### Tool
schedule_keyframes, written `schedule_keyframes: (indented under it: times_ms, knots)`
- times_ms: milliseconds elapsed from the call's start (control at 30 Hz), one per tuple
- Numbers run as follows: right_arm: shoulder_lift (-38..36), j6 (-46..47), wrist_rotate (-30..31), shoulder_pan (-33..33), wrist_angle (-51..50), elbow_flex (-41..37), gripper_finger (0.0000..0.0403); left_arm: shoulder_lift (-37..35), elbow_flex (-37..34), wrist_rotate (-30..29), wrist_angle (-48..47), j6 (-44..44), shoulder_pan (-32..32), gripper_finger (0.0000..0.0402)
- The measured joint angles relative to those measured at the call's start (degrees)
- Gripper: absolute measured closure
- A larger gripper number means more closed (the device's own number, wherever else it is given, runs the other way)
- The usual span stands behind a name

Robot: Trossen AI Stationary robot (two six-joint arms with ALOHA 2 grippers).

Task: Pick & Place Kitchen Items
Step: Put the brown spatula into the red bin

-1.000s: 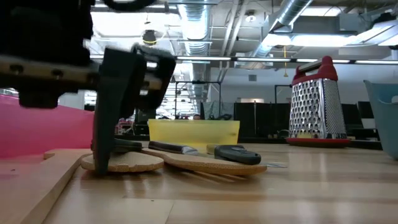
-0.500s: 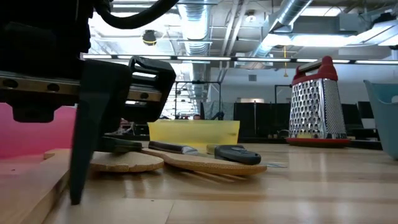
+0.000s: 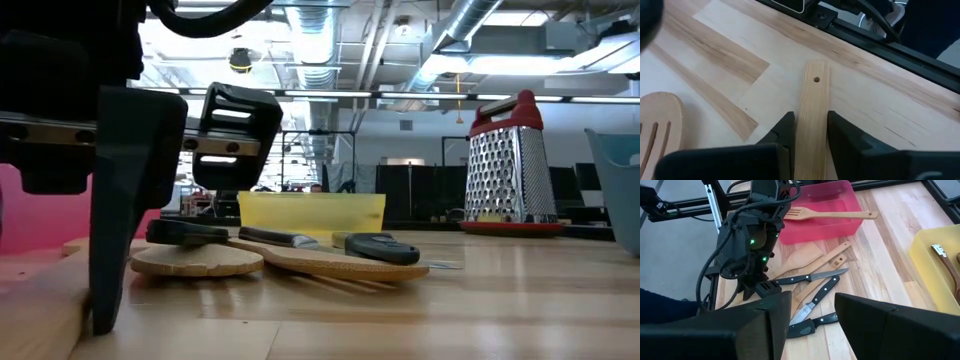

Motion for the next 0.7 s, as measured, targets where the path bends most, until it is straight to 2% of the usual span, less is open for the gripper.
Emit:
schedule_keyframes:
  times_ms: [233, 533, 700]
  knots:
    - [0.00, 0.00, 0.00, 0.00, -0.90, 0.00, 0.0240, -2.34, -0.22, -3.01, -0.51, -1.56, 0.18, 0.0335]
    - [0.00, 0.09, 0.00, 0.03, -3.26, 0.02, 0.0240, -10.23, -0.18, -5.17, 0.27, -2.04, 2.16, 0.0335]
    - [0.00, 3.93, 0.05, 0.86, -8.15, 0.02, 0.0240, -15.83, -0.18, -6.00, 0.39, -1.96, 3.96, 0.0335]
